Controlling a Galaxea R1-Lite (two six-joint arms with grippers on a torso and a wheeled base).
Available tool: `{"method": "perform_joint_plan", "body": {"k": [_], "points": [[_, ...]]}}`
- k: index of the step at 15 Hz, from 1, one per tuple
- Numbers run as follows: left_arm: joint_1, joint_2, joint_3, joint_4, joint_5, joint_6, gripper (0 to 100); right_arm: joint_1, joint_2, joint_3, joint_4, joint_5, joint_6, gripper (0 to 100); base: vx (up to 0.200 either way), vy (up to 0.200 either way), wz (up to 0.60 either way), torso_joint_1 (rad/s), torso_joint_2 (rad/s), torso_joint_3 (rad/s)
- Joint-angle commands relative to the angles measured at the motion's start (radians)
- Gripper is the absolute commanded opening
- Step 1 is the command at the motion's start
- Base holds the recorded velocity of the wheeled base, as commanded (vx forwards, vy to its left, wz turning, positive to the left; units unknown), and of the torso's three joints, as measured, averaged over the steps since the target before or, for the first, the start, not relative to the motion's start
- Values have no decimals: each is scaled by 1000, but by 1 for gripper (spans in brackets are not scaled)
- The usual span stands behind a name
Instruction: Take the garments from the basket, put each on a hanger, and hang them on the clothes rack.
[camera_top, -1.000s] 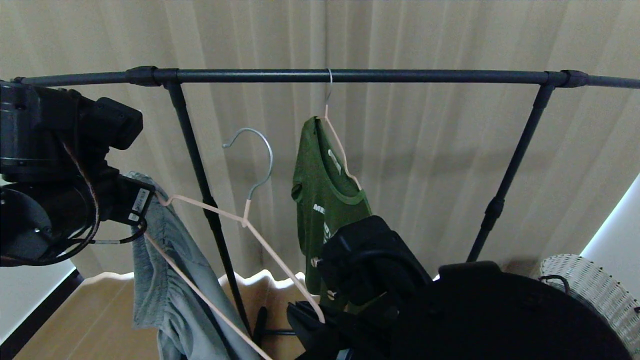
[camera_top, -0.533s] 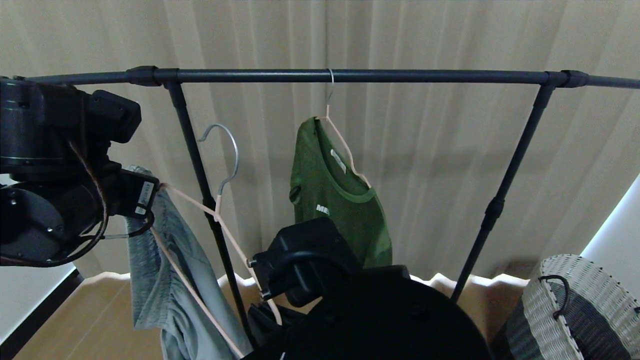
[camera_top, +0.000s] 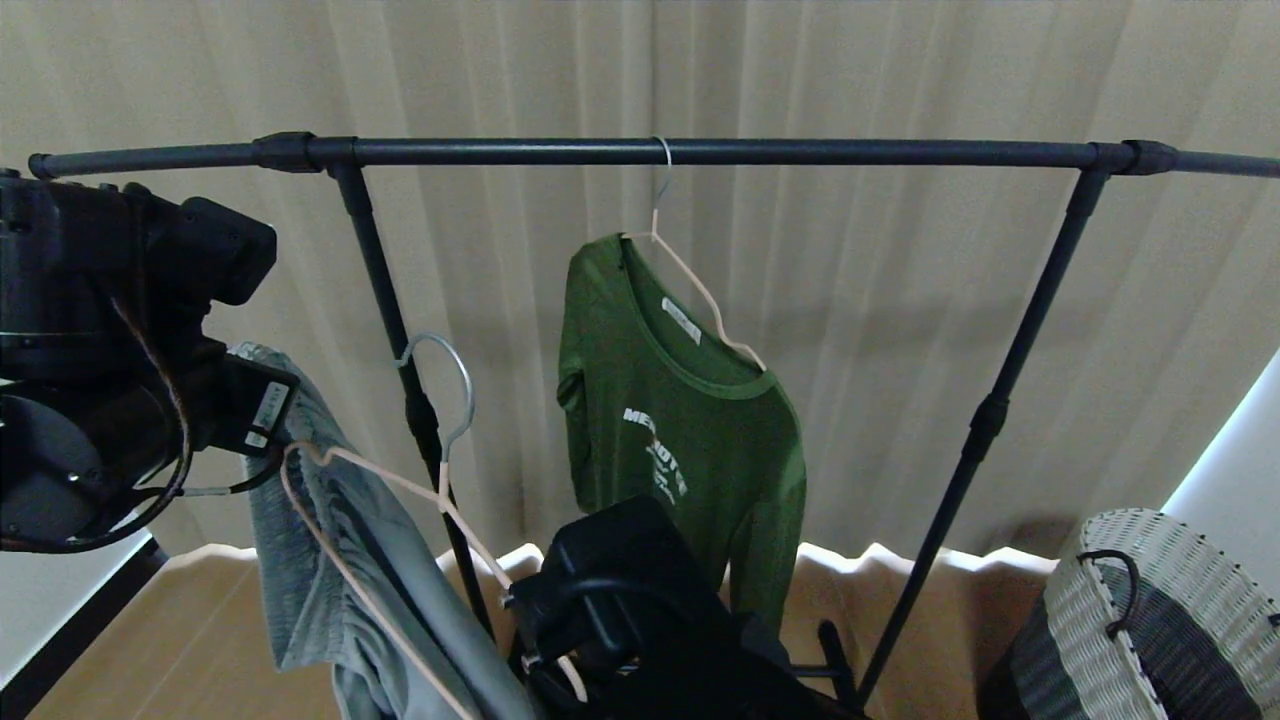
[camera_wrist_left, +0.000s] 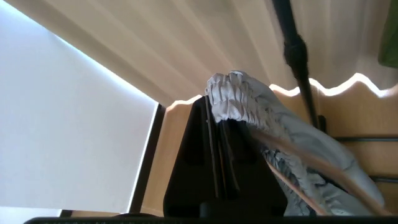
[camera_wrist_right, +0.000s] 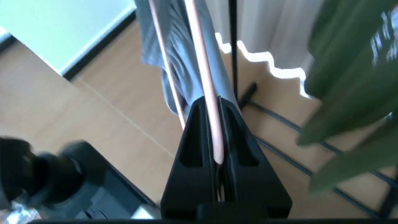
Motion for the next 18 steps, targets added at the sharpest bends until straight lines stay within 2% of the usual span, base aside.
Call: {"method": "perform_joint_plan", "body": {"k": [1,4,6,11,18], "points": [[0,-10,6,0,0,0,0,4,-9,-6,22,-1,15,0,0,0,0,0,0,0],[-23,-12,21,0,0,0,0,-7,16,-52,22,-7,22,0,0,0,0,0,0,0],[-23,-20,20,0,0,0,0,-27,40,-93,23,-51,21,0,0,0,0,0,0,0],[-29,-23,21,-1,2,3,0,-27,65,-112,23,-54,21,0,0,0,0,0,0,0],[-130,-23,-39,-1,11,-13,0,-28,118,-161,9,-57,28,0,0,0,0,0,0,0]]}}
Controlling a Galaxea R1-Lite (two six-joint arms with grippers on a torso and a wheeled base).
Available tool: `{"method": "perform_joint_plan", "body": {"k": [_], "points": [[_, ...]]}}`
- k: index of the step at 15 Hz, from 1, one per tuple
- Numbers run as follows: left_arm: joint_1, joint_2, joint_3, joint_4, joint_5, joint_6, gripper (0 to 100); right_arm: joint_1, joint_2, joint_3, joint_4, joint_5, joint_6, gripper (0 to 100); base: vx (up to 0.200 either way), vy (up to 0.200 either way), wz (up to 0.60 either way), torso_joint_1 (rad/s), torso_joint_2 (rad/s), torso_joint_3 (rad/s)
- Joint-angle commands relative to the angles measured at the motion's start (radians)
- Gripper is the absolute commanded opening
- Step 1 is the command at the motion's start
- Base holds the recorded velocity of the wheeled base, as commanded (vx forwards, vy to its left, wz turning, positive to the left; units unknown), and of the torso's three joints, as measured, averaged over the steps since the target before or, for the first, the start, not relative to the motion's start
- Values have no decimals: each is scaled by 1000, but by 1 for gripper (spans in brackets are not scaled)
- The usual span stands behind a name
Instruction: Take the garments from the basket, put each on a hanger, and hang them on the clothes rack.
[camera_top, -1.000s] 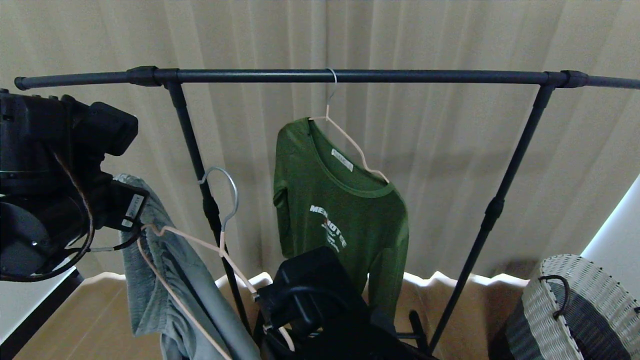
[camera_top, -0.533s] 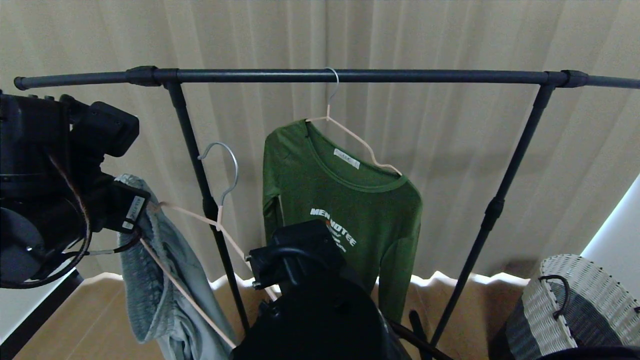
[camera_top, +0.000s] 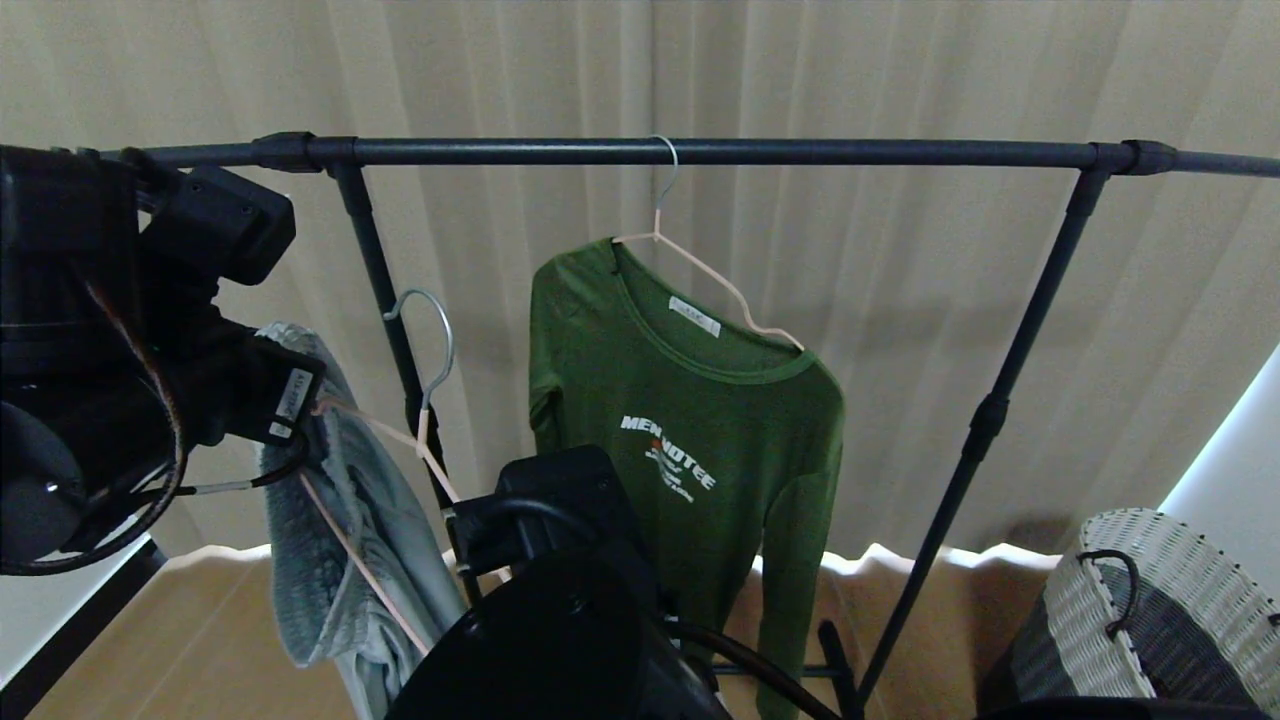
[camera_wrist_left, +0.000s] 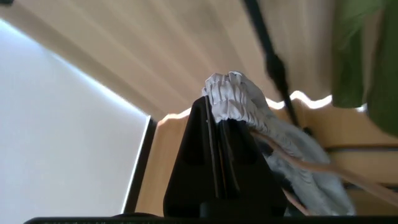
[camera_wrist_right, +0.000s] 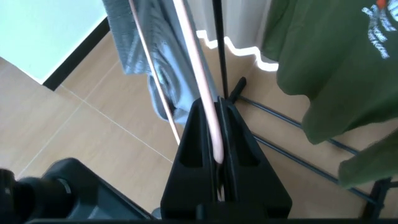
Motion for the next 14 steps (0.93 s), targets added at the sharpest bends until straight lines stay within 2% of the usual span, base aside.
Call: {"method": "perform_joint_plan", "body": {"k": [1,5,11,14], "points": [[-28,0,-16,0,1,0,0,-4,9,-3,-1,0,7,0,0,0,0,0,0,0],[-101,0,-35,-1,-2,0,0,-69,-8,10,1,0,10,0,0,0,0,0,0,0],[-184,31,-122,-1,-16,-20,0,-67,-82,60,-1,6,13,0,0,0,0,0,0,0],[-204,21,-119,0,-149,-21,0,-69,-109,108,-1,6,5,0,0,0,0,0,0,0]]}}
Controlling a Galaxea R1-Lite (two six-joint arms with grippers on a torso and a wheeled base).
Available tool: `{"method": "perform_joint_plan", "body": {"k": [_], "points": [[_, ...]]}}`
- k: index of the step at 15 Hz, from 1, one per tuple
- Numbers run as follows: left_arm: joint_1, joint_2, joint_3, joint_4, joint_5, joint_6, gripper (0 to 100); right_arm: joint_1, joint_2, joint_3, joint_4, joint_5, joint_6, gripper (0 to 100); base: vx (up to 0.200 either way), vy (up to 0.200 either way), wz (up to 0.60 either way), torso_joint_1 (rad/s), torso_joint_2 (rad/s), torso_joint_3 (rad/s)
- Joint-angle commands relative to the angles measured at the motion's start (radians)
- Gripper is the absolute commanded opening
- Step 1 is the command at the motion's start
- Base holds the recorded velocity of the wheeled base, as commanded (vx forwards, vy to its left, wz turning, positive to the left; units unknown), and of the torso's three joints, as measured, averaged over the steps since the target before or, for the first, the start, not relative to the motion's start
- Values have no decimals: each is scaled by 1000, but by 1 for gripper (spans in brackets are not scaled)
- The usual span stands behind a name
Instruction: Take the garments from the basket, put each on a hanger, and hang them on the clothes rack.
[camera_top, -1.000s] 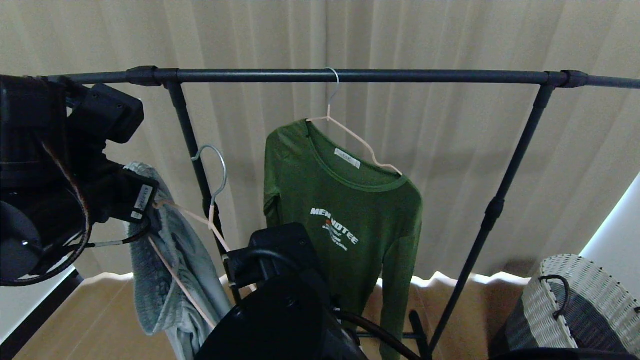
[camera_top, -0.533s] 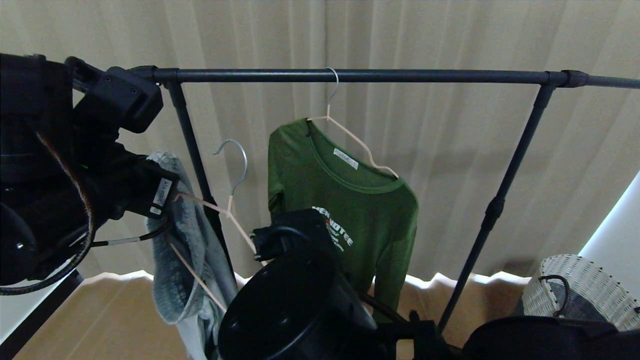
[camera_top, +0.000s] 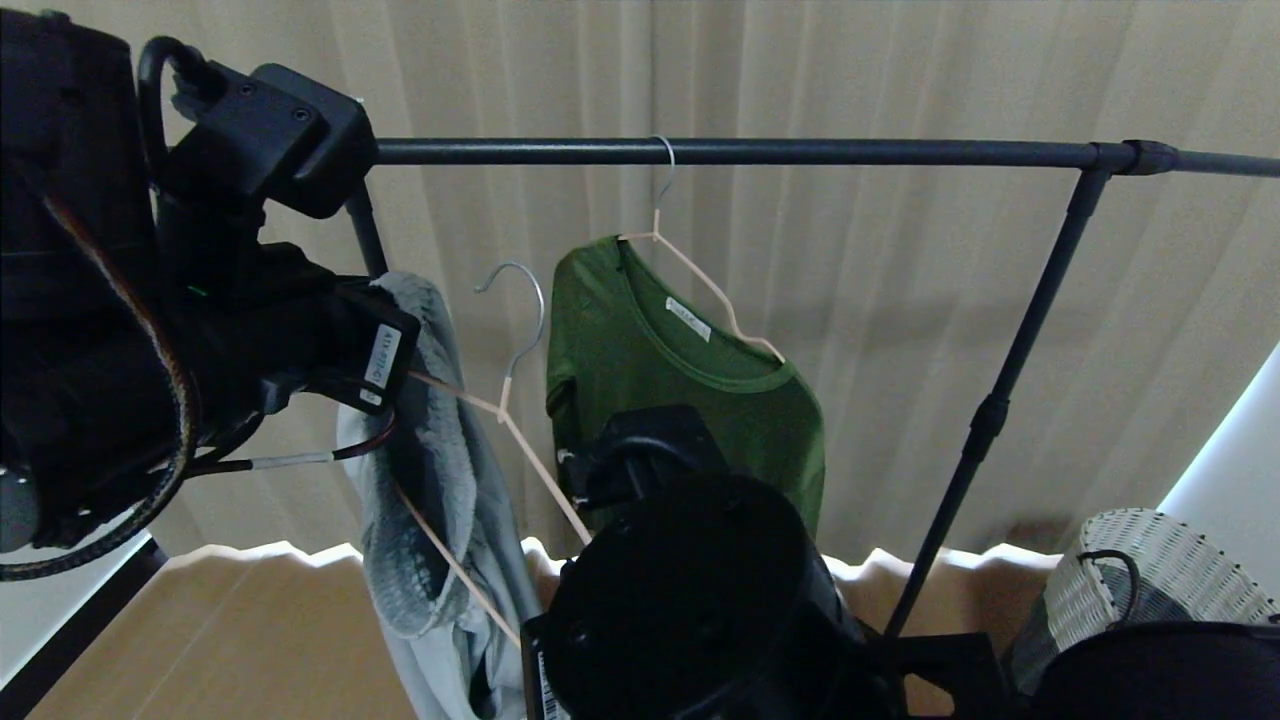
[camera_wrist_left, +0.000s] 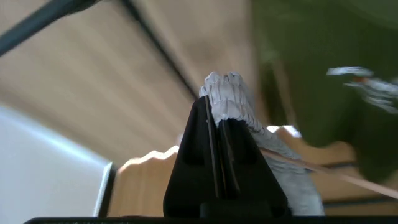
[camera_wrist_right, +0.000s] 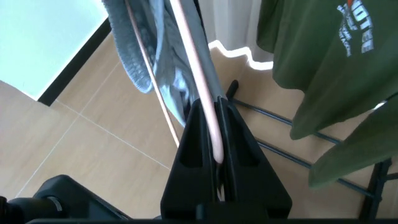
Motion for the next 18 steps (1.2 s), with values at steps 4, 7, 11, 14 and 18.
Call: {"method": "perform_joint_plan", "body": {"k": [4,7,11,14,18], "points": [[-55,7,-9,-28,-28,-32,0,-20,-49,23,0,7,-26,0,0,0,0,0,0,0],[-42,24,-18,-51,12,-24,0,-56,-68,26,3,-1,-37,0,0,0,0,0,0,0],[-90,50,-30,-101,11,-24,0,-88,-66,24,-2,7,-51,0,0,0,0,0,0,0],[-148,64,-33,-180,-32,-24,0,-103,-69,42,-57,45,-69,0,0,0,0,0,0,0],[-174,44,-22,-195,-81,-28,0,-137,-85,96,-137,64,-129,0,0,0,0,0,0,0]]}}
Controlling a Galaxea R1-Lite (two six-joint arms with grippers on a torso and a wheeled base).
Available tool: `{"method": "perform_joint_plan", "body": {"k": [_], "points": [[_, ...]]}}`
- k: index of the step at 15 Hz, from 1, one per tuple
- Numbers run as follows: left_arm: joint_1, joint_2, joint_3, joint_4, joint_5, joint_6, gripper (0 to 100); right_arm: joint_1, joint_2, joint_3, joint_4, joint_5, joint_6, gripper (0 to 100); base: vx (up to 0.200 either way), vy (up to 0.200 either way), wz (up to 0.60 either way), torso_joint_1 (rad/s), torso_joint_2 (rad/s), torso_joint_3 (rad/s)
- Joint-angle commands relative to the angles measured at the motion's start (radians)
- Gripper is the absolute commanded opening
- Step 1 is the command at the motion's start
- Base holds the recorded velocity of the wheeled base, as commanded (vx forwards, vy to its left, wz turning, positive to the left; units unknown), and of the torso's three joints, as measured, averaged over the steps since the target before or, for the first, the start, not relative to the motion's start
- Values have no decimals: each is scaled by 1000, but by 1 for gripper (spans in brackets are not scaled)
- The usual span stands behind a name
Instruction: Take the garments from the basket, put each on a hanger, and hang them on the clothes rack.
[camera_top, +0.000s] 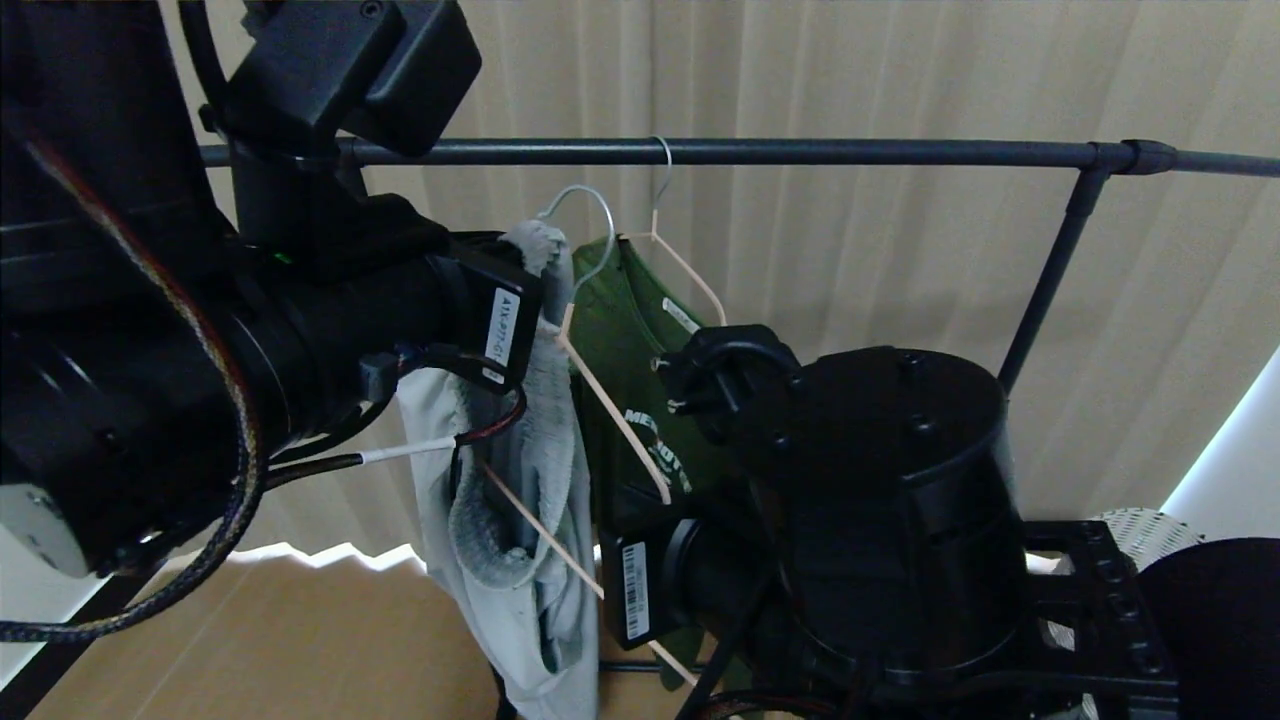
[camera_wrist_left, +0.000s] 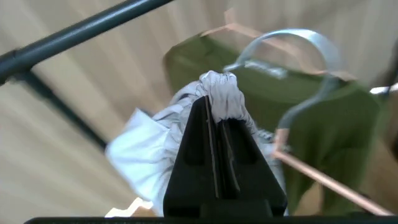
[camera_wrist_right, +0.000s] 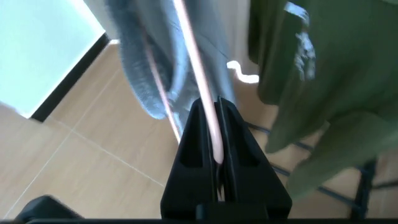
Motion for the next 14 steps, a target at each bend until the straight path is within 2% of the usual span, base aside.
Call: {"method": "perform_joint_plan", "body": {"k": [1,3,4,6,7,8,9,14], "points": [[-6,-33,26,-1,-3,2,0,-25,-17,34,-26,1,-18,0,0,0,0,0,0,0],[-5,-85,91,-2,-46,4,0,-62,-57,99,-99,6,-59,0,0,0,0,0,0,0],[-5,-113,126,-16,-96,4,0,-79,-89,148,-156,35,-94,0,0,0,0,0,0,0],[-8,-127,184,-73,-196,8,0,-117,-137,249,-308,156,-166,0,0,0,0,0,0,0],[-8,-124,209,-108,-219,8,0,-140,-151,295,-389,221,-214,0,0,0,0,0,0,0],[-8,-124,209,-108,-219,8,0,-140,-151,295,-389,221,-214,0,0,0,0,0,0,0],[-9,-119,259,-182,-224,10,0,-182,-168,352,-521,327,-298,0,0,0,0,0,0,0],[-66,-136,328,-266,-233,15,0,-209,-183,350,-534,346,-309,0,0,0,0,0,0,0]]}}
